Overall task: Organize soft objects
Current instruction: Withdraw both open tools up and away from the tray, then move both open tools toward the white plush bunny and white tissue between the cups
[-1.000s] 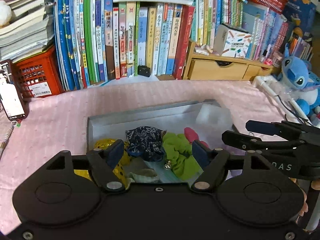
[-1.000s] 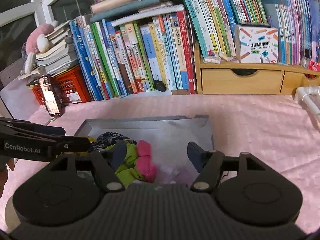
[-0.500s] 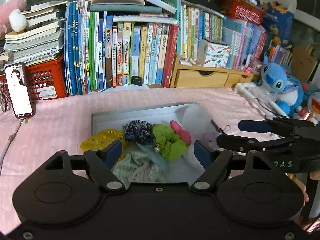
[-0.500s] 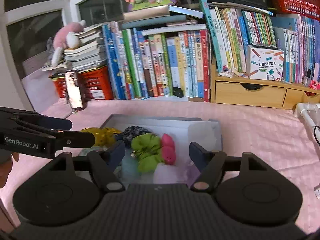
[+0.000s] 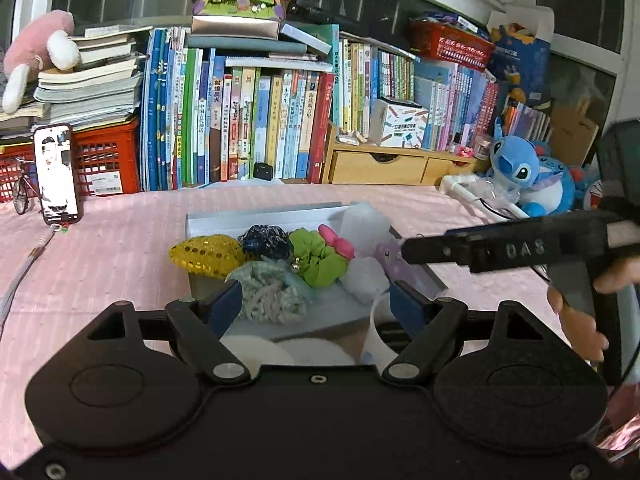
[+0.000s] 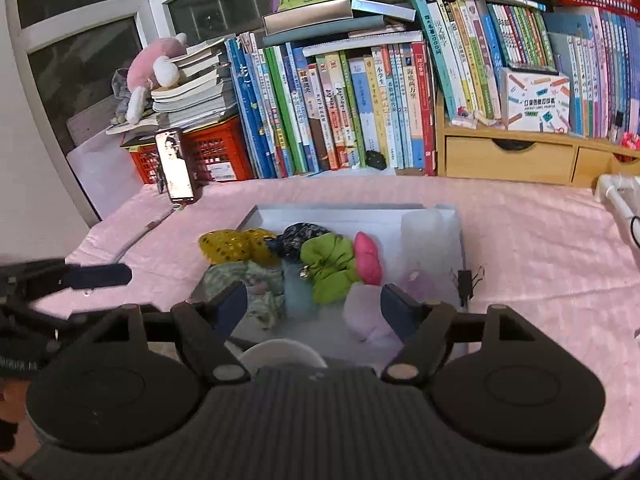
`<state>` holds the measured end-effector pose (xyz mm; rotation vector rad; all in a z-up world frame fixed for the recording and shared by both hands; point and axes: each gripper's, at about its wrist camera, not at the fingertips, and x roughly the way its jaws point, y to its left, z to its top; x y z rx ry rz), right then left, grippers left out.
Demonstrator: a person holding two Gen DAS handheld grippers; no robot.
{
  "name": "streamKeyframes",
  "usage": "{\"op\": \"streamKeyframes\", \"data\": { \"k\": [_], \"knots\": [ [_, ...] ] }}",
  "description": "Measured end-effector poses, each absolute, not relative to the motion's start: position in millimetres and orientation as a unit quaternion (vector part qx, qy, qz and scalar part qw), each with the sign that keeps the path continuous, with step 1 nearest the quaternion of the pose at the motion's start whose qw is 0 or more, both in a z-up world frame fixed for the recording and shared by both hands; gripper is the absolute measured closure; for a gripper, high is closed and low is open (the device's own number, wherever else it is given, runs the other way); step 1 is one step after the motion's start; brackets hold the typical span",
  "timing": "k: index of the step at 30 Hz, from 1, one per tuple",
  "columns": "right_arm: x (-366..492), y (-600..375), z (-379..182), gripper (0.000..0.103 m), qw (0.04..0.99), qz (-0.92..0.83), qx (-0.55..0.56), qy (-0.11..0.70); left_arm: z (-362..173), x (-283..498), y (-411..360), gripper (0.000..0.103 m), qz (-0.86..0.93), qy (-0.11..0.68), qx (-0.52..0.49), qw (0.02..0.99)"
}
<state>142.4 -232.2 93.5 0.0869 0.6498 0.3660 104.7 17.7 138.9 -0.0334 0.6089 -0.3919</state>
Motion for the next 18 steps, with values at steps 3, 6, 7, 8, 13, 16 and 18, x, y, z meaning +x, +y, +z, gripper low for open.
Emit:
{"op": "streamKeyframes", "data": {
  "k": [3,6,7,8,13,16,18],
  "knots": [
    [138,-228,95,0.019,0.930,0.187,0.033,0.316,136,88,19,0.023,-0.191,0.290,-0.013,0.938],
    [135,-221,94,0.019,0.928,0.199,0.022,0.315,133,71,21,0.022,-0.193,0.282,-0.012,0.940],
    [133,-219,94,0.018,0.927,0.204,0.016,0.316,132,66,22,0.022,-0.193,0.281,-0.011,0.940],
    [132,-217,94,0.018,0.926,0.208,0.010,0.315,131,61,22,0.022,-0.193,0.279,-0.010,0.941],
    [125,-204,97,0.018,0.922,0.228,-0.021,0.313,121,36,21,0.025,-0.192,0.276,-0.003,0.942],
    [123,-197,99,0.018,0.918,0.239,-0.037,0.313,114,23,20,0.034,-0.186,0.274,0.002,0.944],
    [121,-191,98,0.018,0.915,0.246,-0.048,0.315,107,14,18,0.041,-0.179,0.275,0.007,0.945]
  ]
}}
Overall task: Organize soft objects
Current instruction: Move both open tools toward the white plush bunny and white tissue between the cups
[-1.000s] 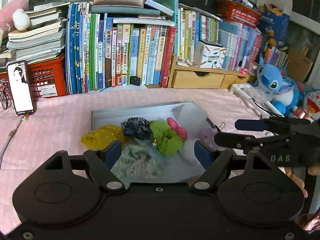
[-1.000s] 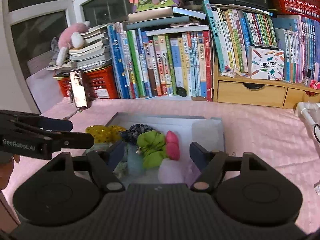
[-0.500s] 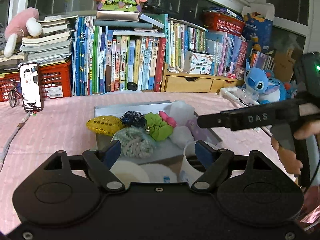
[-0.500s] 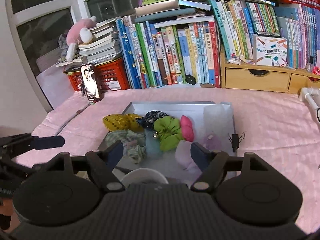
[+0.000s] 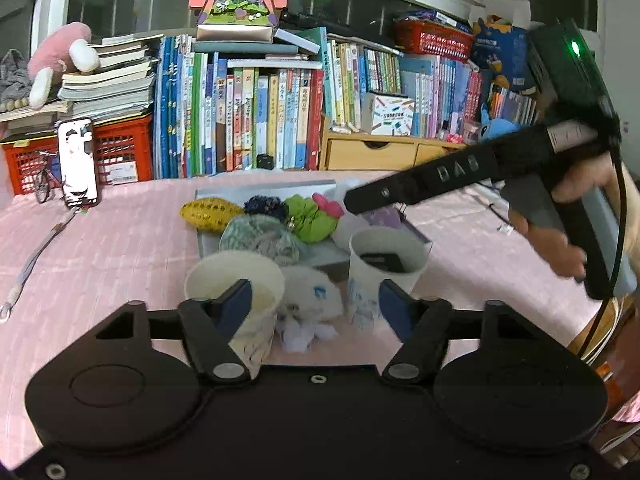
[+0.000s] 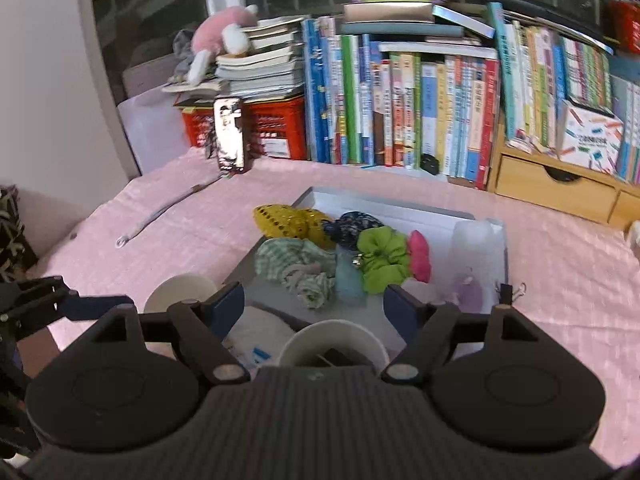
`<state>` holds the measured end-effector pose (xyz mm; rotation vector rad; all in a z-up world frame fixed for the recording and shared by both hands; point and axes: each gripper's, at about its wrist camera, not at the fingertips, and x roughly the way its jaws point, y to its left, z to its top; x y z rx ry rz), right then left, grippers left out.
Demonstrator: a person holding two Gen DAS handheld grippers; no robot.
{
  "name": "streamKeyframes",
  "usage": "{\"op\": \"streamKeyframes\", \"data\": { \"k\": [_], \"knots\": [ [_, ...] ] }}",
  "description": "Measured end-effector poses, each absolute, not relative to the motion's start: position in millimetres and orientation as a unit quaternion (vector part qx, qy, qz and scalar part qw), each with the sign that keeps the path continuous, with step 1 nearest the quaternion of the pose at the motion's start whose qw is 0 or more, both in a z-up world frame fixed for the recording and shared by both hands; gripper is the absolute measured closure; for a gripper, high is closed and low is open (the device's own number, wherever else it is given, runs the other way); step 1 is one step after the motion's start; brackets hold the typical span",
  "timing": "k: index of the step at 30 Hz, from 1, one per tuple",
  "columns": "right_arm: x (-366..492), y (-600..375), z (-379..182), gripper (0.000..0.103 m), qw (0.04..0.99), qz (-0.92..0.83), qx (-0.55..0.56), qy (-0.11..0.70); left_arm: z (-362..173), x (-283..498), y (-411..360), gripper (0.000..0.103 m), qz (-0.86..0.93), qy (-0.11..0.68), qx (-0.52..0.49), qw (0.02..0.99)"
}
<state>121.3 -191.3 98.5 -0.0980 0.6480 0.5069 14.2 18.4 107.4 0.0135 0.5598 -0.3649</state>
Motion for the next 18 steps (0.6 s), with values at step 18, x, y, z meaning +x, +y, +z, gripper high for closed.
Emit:
{"op": "streamKeyframes", "data": {
  "k": [18],
  "knots": [
    [103,-122,69,0.038,0.849,0.309,-0.261,0.340,31,11,-33,0.059,-0.079,0.250,0.039,0.964]
  ]
}}
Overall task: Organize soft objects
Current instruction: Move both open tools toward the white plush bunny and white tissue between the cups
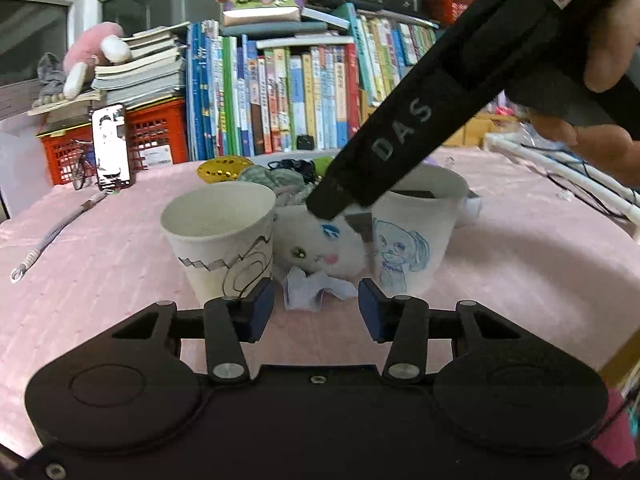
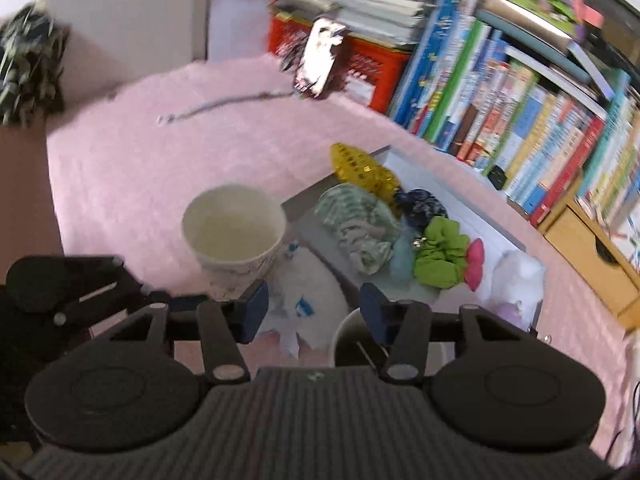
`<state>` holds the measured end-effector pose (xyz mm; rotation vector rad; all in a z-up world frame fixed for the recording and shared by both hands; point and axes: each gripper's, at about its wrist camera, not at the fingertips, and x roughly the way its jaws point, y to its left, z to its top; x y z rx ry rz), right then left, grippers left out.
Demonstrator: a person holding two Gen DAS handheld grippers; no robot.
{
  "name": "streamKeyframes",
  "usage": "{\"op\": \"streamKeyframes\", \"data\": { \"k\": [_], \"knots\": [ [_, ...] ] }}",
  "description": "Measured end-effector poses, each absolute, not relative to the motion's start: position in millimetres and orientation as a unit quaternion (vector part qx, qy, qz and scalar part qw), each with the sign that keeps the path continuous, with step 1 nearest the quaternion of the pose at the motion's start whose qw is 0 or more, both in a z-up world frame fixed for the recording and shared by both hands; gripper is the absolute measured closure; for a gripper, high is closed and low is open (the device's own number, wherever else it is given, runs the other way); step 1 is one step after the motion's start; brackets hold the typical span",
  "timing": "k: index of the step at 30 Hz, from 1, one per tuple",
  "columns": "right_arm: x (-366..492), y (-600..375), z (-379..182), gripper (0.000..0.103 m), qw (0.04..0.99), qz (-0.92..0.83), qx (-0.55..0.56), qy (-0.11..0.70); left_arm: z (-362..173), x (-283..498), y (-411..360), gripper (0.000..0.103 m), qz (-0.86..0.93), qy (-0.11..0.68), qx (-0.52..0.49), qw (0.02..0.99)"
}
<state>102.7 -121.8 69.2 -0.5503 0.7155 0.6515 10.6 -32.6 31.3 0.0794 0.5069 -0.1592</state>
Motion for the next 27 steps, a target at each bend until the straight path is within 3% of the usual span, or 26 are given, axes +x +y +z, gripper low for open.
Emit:
{"op": "streamKeyframes", "data": {
  "k": [13,27],
  "knots": [
    [117,-101,52,0.038,0.820,0.320,-0.317,0.354,7,31,-33,0.069,-0.046,0.251,0.007,0.967],
    [128,-79,32,0.038,0.781,0.322,-0.390,0.366,-11,41,-33,0.072,-0.034,0.257,-0.016,0.966]
  ]
}}
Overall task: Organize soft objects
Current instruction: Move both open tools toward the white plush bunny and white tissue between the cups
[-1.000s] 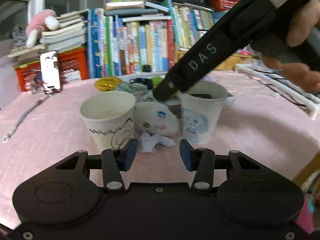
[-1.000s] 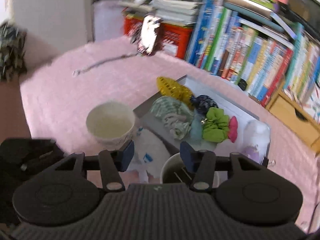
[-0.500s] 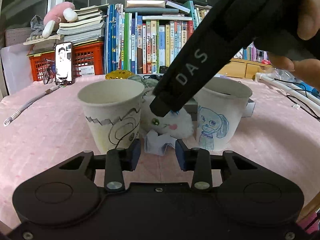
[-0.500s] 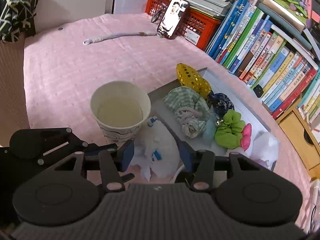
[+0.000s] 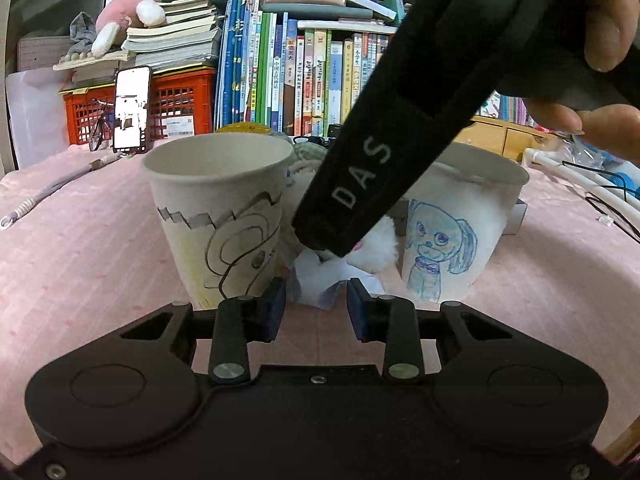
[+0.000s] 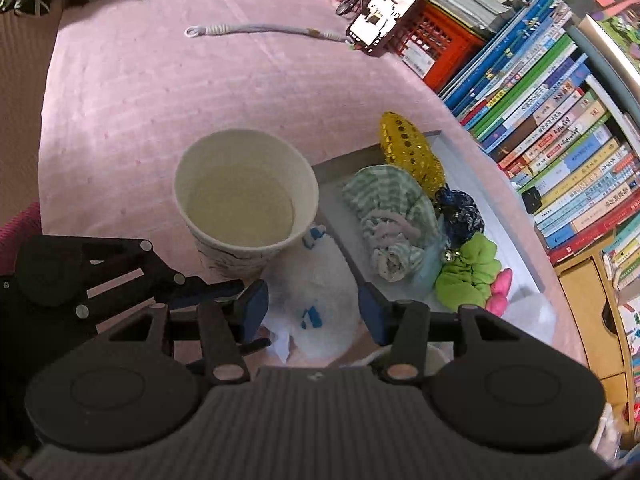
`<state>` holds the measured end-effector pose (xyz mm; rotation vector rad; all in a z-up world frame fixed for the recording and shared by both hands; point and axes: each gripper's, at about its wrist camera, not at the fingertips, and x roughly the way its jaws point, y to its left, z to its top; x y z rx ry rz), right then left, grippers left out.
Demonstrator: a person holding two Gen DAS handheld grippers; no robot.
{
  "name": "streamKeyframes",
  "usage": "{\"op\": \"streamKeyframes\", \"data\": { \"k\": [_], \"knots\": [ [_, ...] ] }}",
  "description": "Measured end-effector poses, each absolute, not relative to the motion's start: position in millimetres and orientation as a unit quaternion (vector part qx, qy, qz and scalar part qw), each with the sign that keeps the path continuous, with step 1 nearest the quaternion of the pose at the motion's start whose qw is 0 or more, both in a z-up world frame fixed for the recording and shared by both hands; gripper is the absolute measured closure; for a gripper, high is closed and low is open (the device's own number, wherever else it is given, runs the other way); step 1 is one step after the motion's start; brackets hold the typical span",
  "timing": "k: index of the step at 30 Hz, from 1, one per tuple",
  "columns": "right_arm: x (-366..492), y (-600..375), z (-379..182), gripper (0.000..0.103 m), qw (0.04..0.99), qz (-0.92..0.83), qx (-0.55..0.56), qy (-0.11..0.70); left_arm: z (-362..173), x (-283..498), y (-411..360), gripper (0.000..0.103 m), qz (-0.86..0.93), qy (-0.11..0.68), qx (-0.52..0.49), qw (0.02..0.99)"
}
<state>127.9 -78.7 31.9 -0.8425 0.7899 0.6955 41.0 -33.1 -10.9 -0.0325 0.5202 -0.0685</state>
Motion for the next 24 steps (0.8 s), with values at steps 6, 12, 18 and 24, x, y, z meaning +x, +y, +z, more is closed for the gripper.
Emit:
{"op": "streamKeyframes", "data": {
  "k": [6,12,18,24],
  "knots": [
    [135,-77,26,0.041,0.782,0.314,-0.388,0.373,-13,43,-33,0.074,-0.033,0.255,-0.022,0.966],
    [141,-75,26,0.048,0.791,0.306,-0.369,0.380,-11,48,-33,0.076,-0.040,0.264,-0.026,0.963],
    [143,-78,32,0.060,0.805,0.296,-0.348,0.379,-7,49,-32,0.080,-0.044,0.261,-0.029,0.964],
    [141,-89,54,0.061,0.830,0.287,-0.303,0.369,4,40,-34,0.080,-0.047,0.240,-0.020,0.969]
  ]
}}
